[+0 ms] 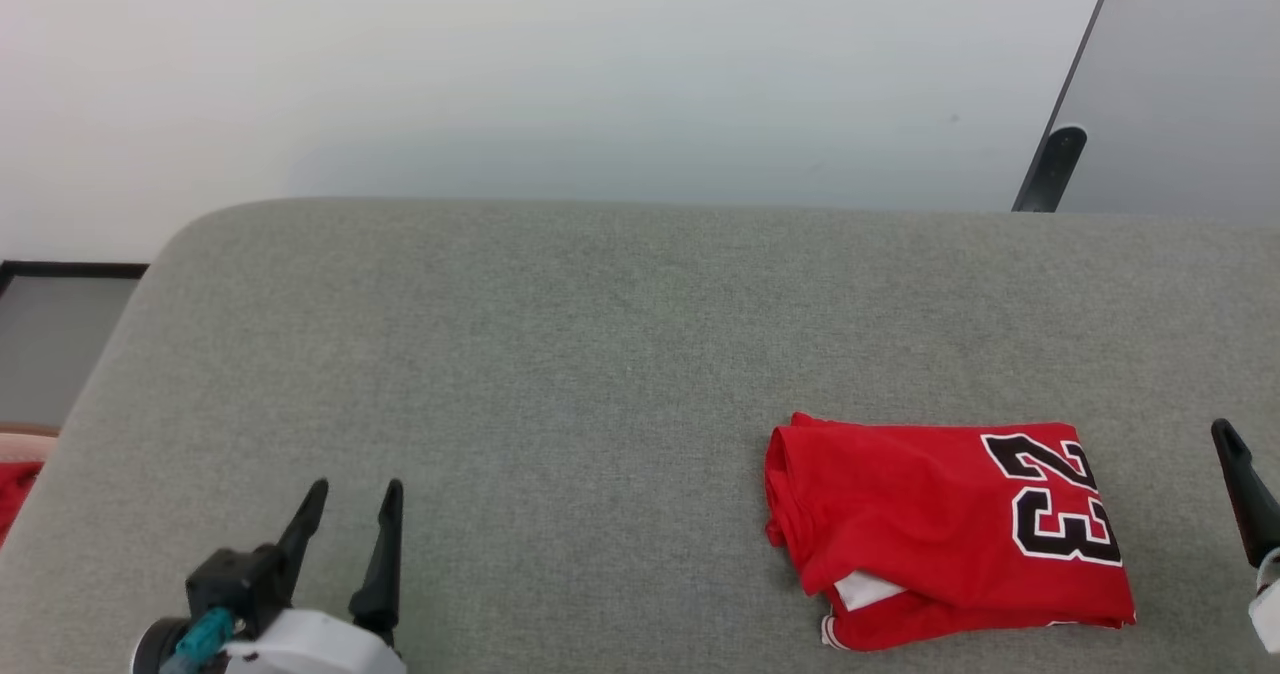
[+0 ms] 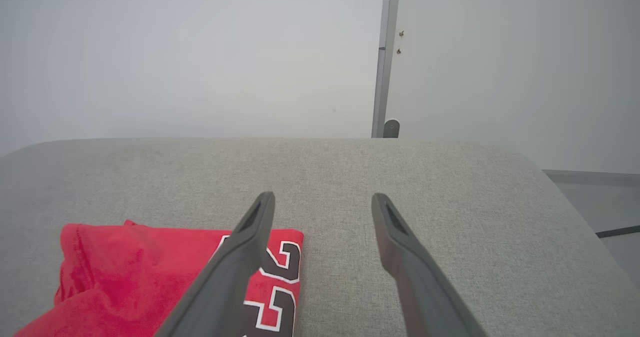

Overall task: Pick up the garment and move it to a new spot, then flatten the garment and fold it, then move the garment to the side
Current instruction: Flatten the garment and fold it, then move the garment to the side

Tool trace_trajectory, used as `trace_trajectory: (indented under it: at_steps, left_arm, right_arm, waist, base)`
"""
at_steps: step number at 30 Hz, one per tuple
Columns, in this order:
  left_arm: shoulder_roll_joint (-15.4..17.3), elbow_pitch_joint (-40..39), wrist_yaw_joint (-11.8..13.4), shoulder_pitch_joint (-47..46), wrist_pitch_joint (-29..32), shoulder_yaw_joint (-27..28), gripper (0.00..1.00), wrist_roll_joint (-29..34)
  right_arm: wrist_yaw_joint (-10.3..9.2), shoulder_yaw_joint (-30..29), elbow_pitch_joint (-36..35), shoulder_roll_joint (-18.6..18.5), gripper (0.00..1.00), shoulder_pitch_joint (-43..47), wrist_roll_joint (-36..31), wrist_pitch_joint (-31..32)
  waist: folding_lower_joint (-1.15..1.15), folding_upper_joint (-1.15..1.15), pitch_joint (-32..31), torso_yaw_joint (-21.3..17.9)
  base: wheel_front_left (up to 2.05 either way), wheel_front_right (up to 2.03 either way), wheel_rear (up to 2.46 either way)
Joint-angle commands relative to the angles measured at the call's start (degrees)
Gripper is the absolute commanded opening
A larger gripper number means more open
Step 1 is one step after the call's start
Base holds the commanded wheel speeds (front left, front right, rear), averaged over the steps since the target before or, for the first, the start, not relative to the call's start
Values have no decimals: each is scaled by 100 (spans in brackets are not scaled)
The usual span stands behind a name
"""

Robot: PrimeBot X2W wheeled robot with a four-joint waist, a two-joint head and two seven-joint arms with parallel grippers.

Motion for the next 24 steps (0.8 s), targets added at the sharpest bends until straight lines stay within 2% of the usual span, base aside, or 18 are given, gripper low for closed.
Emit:
trace_trajectory:
  at_steps: [1,14,24]
  left_arm:
    - [44,-136,78,182,-6,32,100,-14]
    - [191,-1183,407,999,201,114,100,12]
    - [185,-1536,508,1075,351,67,100,-31]
  right_arm:
    - [-5,-107,-126,76,100,174,-39,-119]
    - [-5,-684,-967,479,100,944,-308,-419]
    - [-5,-749,-1267,619,100,1070,-434,-386]
  waist:
    - [0,0,-64,39]
    - [0,0,-101,167]
    - [0,0,-79,181]
  base:
    - [0,0,0]
    - [0,0,0]
    - [0,0,0]
